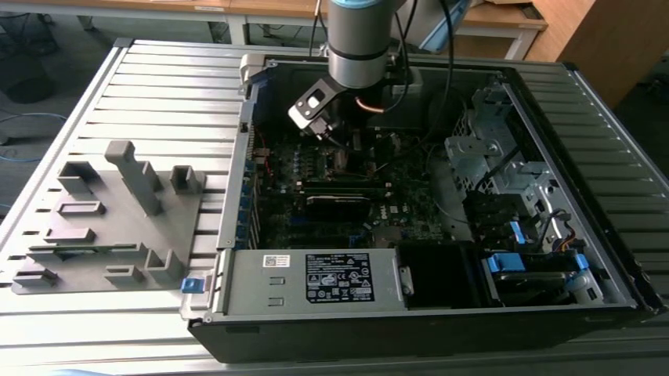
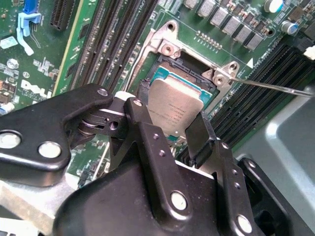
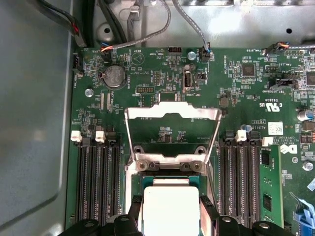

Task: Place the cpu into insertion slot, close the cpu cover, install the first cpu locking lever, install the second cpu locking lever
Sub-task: 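Place the cpu into insertion slot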

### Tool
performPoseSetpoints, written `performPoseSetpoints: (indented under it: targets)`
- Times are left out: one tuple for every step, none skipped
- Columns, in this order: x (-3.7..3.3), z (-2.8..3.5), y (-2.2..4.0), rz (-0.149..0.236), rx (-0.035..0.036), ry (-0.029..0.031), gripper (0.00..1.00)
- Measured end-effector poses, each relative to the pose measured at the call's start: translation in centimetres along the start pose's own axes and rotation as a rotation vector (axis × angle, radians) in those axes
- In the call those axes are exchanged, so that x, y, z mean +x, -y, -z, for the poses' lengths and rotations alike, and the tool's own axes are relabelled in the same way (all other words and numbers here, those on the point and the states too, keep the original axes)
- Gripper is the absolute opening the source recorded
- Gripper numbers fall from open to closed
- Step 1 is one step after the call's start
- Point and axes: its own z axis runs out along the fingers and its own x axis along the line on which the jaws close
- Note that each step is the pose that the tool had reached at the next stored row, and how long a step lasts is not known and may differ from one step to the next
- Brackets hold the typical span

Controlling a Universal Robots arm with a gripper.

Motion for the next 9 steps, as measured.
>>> performPoseSetpoints:
  targets:
    - [0.0, -0.06, 0.05, 0.0, 0.0, -0.0001, 0.54]
    - [0.0, -0.13, 0.11, 0.0, 0.0, 0.0, 0.54]
    - [0.0, -0.19, 0.16, 0.0, 0.0, 0.0, 0.54]
    - [-0.01, -0.25, 0.21, 0.0, 0.0001, 0.0001, 0.54]
    - [-0.01, -0.3, 0.26, 0.0, 0.0, 0.0001, 0.54]
    - [-0.01, -0.35, 0.29, 0.0, 0.0, 0.0001, 0.54]
    - [-0.01, -0.43, 0.3, 0.0, 0.0, 0.0, 0.54]
    - [-0.01, -0.52, 0.31, 0.0, 0.0, 0.0, 0.54]
    - [-0.01, -0.6, 0.32, 0.0, 0.0, 0.0001, 0.54]
